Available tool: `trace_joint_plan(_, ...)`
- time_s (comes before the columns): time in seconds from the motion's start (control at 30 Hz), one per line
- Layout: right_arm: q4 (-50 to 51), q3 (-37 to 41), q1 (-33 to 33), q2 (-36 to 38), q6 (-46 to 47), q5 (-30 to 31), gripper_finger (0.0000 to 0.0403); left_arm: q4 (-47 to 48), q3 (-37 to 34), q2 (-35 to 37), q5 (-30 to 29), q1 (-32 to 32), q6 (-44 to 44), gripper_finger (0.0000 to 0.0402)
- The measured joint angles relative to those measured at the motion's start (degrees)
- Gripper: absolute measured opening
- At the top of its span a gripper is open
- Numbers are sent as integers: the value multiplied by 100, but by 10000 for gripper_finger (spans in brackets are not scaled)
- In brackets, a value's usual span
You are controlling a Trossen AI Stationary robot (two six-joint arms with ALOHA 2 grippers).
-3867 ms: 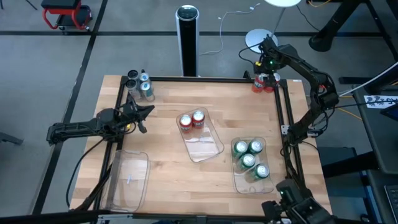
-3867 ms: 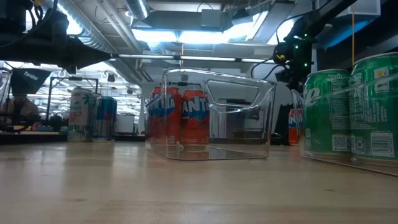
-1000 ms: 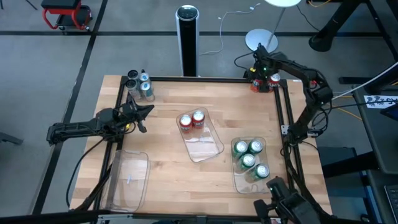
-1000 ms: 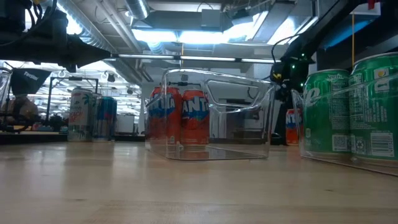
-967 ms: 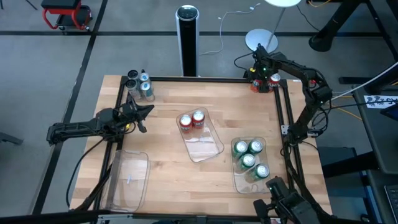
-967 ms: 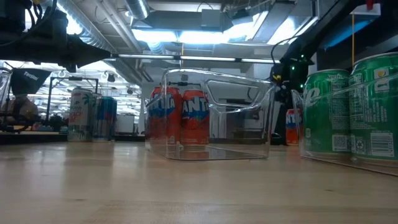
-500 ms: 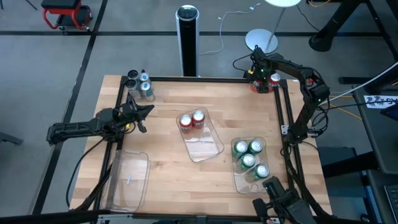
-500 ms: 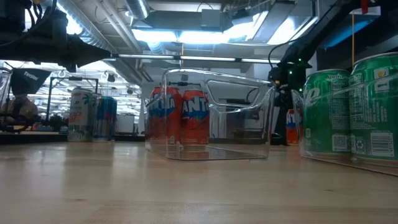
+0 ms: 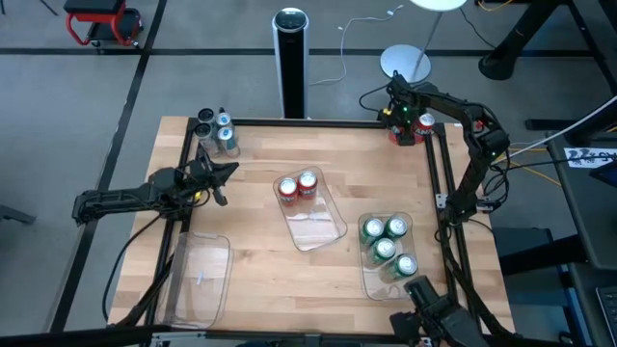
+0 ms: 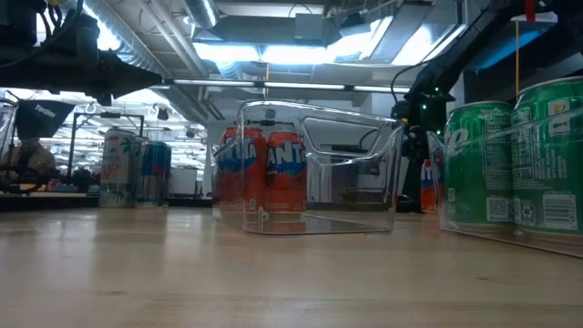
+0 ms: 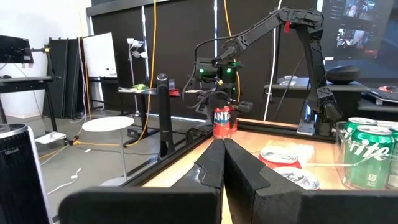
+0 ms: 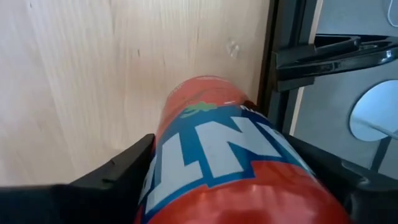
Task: Sort soda cans
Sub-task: Put the left orange soda can into the middle transparent bin
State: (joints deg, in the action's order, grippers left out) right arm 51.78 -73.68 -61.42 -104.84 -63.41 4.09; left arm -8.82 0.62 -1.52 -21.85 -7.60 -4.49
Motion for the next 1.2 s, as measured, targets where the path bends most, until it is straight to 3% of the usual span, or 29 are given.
trace_joint_plan(0.2,165,13,310,231,-263,143,294,-6,-1,0,0,-1,-22,0)
trace_joint_plan(0.4,449,-453,1032,676,-254,132,294,-31,-2,0,0,-2,-37,0)
trace_joint_plan(0.8,463,-1291,3437,910,198,136,294,-35,-2,0,0,-2,-8,0)
trace_joint_plan(1.2,15,-1365,5470,912,738,289,294,42,0,-4,2,-2,34,0)
